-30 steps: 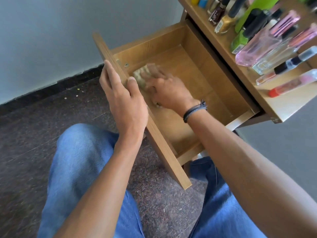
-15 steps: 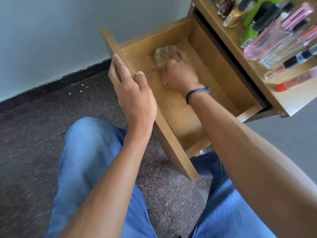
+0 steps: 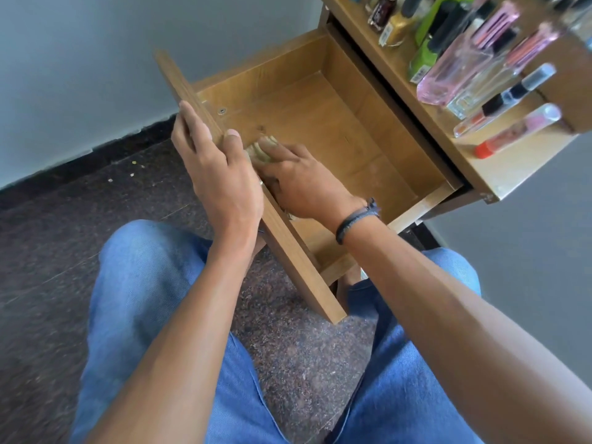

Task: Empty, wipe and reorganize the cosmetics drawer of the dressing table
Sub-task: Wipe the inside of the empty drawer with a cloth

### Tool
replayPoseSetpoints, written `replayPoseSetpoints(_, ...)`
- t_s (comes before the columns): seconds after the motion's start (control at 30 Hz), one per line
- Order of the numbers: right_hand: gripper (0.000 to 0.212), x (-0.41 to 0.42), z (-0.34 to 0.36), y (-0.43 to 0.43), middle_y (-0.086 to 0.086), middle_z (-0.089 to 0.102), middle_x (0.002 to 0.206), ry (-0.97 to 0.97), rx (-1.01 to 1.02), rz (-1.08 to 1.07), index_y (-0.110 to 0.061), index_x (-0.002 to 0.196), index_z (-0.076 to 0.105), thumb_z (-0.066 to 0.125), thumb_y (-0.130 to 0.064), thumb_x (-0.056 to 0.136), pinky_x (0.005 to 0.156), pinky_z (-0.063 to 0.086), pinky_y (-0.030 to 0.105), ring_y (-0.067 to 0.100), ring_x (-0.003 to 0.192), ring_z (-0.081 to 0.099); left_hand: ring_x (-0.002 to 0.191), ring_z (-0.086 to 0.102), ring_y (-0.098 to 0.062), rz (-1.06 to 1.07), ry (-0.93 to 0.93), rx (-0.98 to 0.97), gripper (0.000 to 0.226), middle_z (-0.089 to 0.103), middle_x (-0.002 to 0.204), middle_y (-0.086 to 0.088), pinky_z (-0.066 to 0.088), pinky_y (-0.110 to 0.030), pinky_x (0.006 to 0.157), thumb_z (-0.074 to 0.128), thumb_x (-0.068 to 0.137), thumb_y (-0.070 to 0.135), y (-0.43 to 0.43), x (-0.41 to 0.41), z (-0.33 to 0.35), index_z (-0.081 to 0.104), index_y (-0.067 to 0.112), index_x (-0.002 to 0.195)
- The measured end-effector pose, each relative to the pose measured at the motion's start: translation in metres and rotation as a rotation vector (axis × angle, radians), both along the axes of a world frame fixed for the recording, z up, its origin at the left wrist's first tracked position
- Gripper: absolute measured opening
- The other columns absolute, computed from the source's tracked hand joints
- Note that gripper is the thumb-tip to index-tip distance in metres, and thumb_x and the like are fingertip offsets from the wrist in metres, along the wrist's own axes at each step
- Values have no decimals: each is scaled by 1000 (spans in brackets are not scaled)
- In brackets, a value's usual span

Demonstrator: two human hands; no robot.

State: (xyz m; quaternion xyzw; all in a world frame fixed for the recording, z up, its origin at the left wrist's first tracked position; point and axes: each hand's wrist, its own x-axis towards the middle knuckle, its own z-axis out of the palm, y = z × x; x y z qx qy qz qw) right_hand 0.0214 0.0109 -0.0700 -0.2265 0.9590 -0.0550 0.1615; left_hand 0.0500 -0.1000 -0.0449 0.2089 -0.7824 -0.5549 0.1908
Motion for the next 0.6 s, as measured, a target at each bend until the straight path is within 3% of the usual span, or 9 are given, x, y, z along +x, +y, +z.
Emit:
replayPoseSetpoints(0.07,64,21,8,10,-2,13,170,3,64,50,-28,162,19,40,-15,103,123,20,33,21,154,16,141,37,-22,-3,4,9,61,26,157,-9,33,-30,114,44,100,11,1,1,0,22,0,156)
replayPoseSetpoints(0.13,71,40,15,17,4,13,170,9,97,71,-22,163,15,43,-9,99,119,13,29,21,153,16,140,38,-22,2,6,8,61,27,156,-10,34,-33,112,44,100,12,1,1,-1,22,0,156)
replayPoseSetpoints(0.3,77,58,21,22,2,8,171,-80,43,-26,-23,164,17,44,3,96,122,20,31,30,151,20,137,41,-24,2,12,10,63,29,154,-10,36,-32,111,45,99,12,1,0,-2,21,0,156)
replayPoseSetpoints(0.43,78,44,15,23,-6,16,169,-58,-28,-47,-31,160,27,51,3,94,121,22,28,24,149,25,141,37,-22,-6,7,-3,62,27,157,-10,34,-28,113,44,99,11,1,-3,-2,21,0,156)
replayPoseSetpoints(0.6,57,-23,5,4,6,31,165,-2,-17,-75,-23,159,32,42,-10,104,121,24,33,25,151,28,146,27,-16,1,-15,-17,63,23,160,-9,27,-21,116,43,99,12,1,-2,0,20,2,157)
